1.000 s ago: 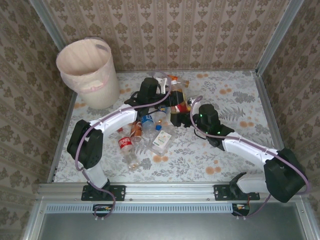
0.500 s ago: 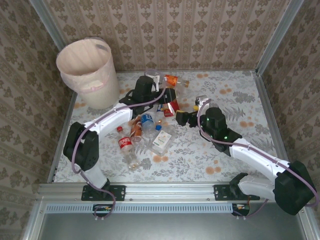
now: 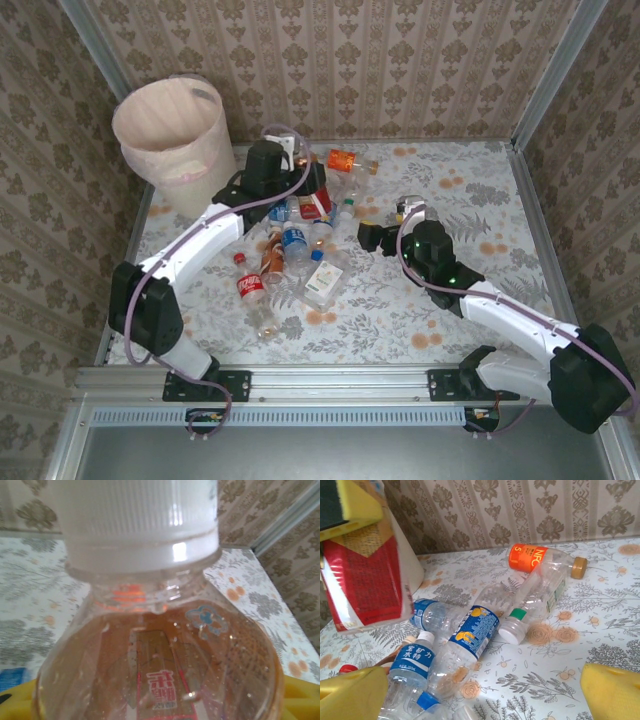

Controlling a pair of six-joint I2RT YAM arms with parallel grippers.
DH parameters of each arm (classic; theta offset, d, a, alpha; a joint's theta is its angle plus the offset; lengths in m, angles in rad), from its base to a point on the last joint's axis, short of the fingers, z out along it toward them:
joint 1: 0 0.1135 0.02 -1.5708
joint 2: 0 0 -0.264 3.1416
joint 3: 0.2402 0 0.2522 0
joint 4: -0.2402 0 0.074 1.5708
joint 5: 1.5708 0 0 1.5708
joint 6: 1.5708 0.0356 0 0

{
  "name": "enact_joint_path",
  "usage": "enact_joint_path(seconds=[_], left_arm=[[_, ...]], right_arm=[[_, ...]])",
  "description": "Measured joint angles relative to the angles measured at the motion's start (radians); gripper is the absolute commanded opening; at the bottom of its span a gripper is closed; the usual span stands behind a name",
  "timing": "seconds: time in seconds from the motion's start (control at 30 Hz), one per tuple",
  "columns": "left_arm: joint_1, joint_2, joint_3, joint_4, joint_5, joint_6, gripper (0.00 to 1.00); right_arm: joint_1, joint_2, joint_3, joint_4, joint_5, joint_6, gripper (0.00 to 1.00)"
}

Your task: Put the plastic bottles in the bin

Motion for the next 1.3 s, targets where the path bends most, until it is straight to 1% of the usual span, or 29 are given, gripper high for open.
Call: enact_joint_path(seconds=[0.13,0.23,0.4,0.53,0.63,0.77,0.9,1.13,1.3], left_arm=[[0.036,-0.041,0.017,-0.01,-0.039,0.043,0.53],[0.066,-0.057,0.07,-0.034,-0.063,0.086,0.52],[0.113,-0.08,0.18,-0.061,-0.126,0.191,0.52],[0.162,-0.105,0.222,-0.039,-0.174,0.283,0.53],[0.222,-0.113,0.23,-0.018,-0.184,0.332,0.53],[0.332,-0.107,0.244,0.014,-0.18,0.375,0.53],[0.42,-0.068,0.301,0.031,-0.169,0.398,0.54],[0.532,0.044,0.408,0.031,-0.15,0.392,0.53],[0.594,0.166,0.523,-0.043,-0.095,0.336,0.54]], right_arm=[[0.0,-0.001,-0.004,0.01,0.014,0.002,1.0],[0.0,-0.001,-0.007,0.013,0.015,0.003,1.0],[0.0,-0.007,-0.01,0.017,0.014,0.003,1.0],[0.0,-0.016,-0.023,0.027,0.014,-0.006,1.0],[0.0,-0.026,-0.039,0.034,0.014,-0.014,1.0],[0.0,-0.043,-0.049,0.036,0.015,-0.021,1.0],[-0.001,-0.052,-0.052,0.043,0.019,-0.031,1.0],[-0.001,-0.052,-0.052,0.042,0.019,-0.038,1.0],[-0.001,-0.052,-0.052,0.04,0.019,-0.038,1.0]])
